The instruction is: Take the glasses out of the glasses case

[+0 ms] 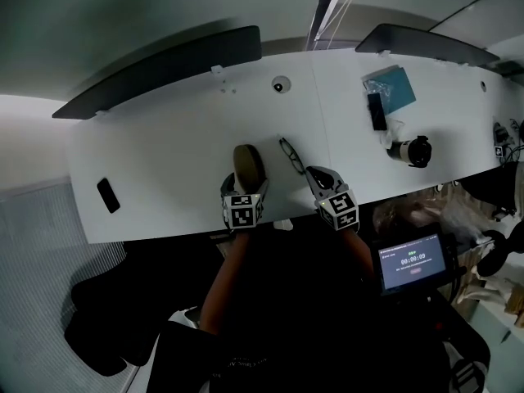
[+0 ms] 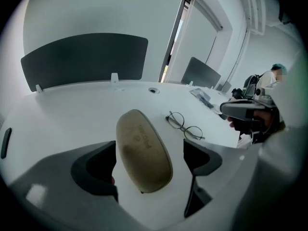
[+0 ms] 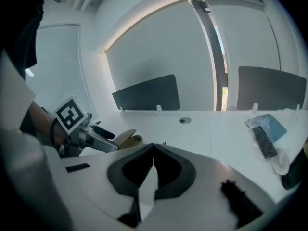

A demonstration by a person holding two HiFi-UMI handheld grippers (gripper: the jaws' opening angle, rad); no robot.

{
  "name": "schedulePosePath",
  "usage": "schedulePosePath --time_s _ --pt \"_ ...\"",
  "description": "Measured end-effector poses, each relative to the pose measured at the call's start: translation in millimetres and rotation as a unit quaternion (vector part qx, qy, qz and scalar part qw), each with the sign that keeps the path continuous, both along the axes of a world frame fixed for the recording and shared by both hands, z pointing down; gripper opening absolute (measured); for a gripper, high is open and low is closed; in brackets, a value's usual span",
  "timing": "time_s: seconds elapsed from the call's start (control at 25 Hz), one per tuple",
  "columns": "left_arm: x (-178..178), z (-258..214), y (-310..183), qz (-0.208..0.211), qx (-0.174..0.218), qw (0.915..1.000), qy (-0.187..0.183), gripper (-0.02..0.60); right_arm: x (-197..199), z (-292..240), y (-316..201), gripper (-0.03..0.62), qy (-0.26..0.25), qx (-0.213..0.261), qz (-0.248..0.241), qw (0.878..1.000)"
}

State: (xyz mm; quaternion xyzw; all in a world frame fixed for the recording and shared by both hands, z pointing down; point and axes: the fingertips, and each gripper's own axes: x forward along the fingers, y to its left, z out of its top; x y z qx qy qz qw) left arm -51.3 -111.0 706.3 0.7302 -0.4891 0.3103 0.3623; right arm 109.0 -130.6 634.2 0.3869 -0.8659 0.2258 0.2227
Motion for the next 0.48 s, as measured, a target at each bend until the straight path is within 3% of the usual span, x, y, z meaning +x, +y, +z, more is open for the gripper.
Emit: schedulePosePath --time_s 0.2,0.32,0.48 --pt "-2 8 -4 -0.012 -0.009 0.9997 -0.016 0.43 3 33 -5 0.012 0.024 -0.042 -0.033 0.998" --pt "-7 13 -1 -0.028 -0.019 0.9993 -0.018 0.43 -1 55 -1 0.07 0.042 -0.069 -0.054 0.995" --pt "-11 21 6 -0.04 -0.035 0.9985 -0.011 0.423 -8 75 3 0.078 0.08 -0.082 -0.071 0.991"
